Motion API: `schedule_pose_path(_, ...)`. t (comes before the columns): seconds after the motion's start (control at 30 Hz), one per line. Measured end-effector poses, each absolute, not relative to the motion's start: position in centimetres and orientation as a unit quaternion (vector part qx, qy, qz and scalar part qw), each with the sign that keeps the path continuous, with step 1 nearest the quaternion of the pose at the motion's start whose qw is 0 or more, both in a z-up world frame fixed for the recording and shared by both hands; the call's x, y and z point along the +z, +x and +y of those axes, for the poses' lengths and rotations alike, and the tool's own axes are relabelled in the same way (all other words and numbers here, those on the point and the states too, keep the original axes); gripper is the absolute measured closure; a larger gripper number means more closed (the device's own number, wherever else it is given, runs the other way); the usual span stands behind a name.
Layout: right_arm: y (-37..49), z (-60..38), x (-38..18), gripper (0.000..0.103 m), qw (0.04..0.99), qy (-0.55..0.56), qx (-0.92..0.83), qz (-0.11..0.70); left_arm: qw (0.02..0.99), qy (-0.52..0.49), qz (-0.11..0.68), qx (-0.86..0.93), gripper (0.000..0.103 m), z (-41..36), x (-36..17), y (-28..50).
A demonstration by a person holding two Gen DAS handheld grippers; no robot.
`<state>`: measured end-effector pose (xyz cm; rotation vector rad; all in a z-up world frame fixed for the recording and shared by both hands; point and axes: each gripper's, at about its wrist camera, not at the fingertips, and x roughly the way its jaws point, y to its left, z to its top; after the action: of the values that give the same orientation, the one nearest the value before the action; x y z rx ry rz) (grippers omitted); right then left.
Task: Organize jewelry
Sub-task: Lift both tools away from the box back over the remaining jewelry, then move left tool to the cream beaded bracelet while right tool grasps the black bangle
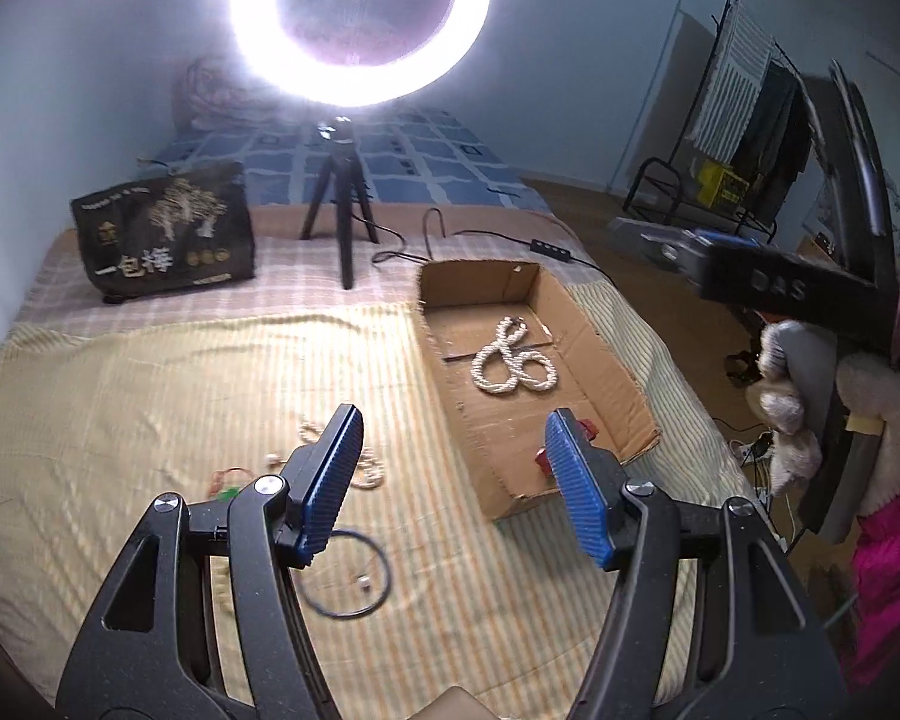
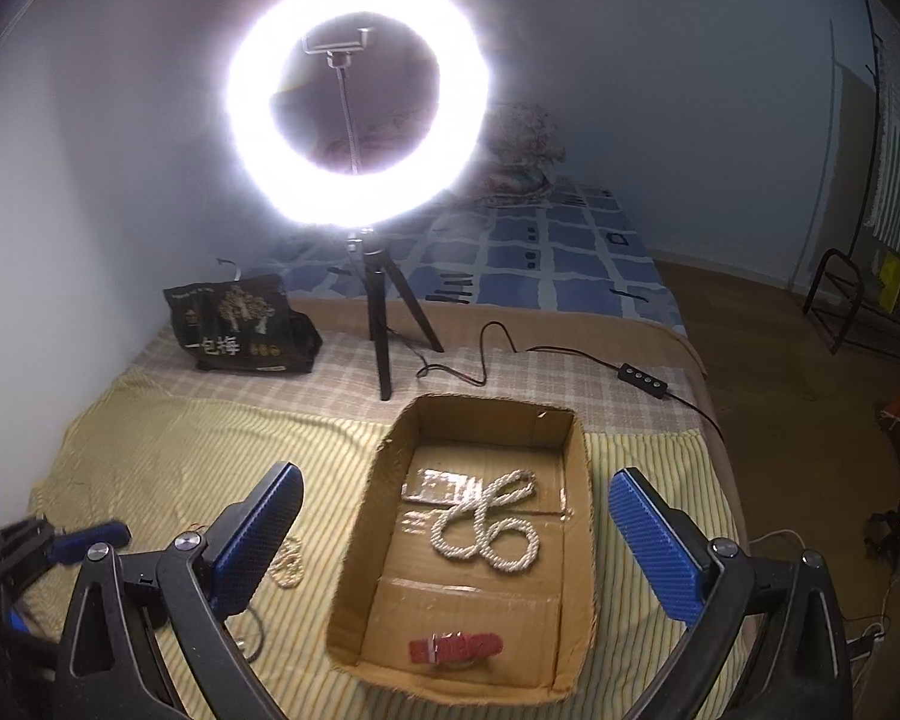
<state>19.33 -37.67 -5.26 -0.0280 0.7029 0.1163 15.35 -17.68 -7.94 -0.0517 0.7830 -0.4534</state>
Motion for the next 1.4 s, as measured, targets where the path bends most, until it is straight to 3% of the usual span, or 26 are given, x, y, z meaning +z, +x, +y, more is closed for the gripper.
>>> schedule_pose_path(0.5, 13.7, -32.3, -7.0, 0.007, 0.917, -0.013, 0.141, 0.373, 0.902, -0.062, 0.402, -0.144, 0.038, -4.7, -9.4, 14.8)
schedule_pose_path(0.63, 13.1, -30.5, -8.4, 0.021, 0.903, -0.011, 0.166, 0.396, 0.897, -0.071, 0.416, -0.131, 0.038, -2.8, -10.8, 14.5)
schedule_pose_path(0.77, 13.0, -28.9, -10.4, 0.024, 0.887, -0.012, 0.181, 0.424, 0.887, -0.084, 0.437, -0.127, 0.038, -1.7, -12.6, 14.2)
schedule_pose_path(1.0, 13.6, -26.6, -14.2, 0.043, 0.854, -0.014, 0.206, 0.477, 0.87, -0.093, 0.465, -0.134, 0.038, -1.4, -15.3, 14.3)
schedule_pose_path(1.13, 14.0, -25.2, -16.2, 0.057, 0.835, -0.019, 0.219, 0.504, 0.853, -0.105, 0.492, -0.14, 0.046, -1.4, -17.2, 14.6)
schedule_pose_path(1.4, 15.3, -23.8, -19.8, 0.068, 0.811, -0.005, 0.218, 0.544, 0.831, -0.113, 0.527, -0.138, 0.063, -2.1, -20.4, 15.6)
